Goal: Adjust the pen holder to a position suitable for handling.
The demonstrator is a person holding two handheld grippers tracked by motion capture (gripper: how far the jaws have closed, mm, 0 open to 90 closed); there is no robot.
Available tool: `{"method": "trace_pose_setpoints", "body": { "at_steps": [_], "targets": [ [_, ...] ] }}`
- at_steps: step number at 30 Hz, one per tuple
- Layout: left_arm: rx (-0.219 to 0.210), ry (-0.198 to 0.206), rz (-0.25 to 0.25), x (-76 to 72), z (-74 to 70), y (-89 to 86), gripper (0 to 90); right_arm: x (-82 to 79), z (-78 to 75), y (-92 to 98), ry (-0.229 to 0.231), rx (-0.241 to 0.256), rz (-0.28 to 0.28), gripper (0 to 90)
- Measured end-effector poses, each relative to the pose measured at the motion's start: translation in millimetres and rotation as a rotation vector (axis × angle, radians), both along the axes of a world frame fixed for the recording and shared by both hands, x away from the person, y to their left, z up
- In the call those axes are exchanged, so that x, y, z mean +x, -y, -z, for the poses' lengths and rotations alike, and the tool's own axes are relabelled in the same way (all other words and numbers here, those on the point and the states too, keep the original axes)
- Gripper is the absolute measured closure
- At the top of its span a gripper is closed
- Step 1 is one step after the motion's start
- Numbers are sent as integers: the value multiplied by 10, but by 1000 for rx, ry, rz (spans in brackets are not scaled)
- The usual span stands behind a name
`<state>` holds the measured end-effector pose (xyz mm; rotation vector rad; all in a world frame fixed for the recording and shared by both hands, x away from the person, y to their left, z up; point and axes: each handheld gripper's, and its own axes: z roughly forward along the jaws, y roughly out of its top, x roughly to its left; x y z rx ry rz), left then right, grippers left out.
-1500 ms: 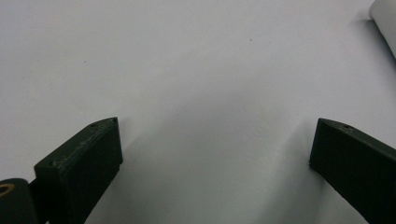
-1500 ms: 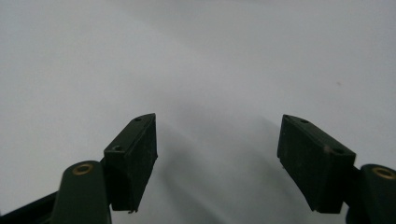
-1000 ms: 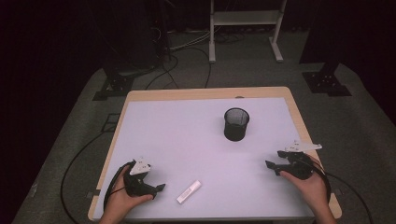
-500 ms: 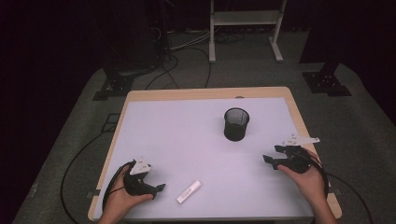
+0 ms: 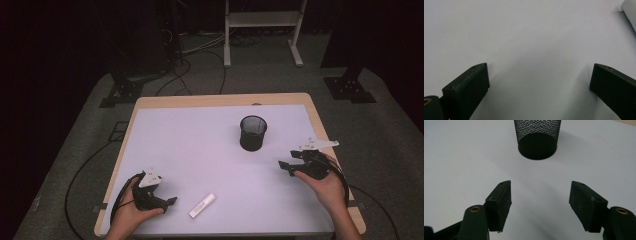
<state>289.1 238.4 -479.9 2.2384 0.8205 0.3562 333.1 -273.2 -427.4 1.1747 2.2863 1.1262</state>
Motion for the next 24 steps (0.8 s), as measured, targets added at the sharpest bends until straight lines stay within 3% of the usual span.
{"method": "trace_pose_setpoints", "body": {
  "at_steps": [24],
  "targets": [
    [-1,-1,0,1,0,-1,16,254,-200,-128,19,13,-2,356]
  ]
}}
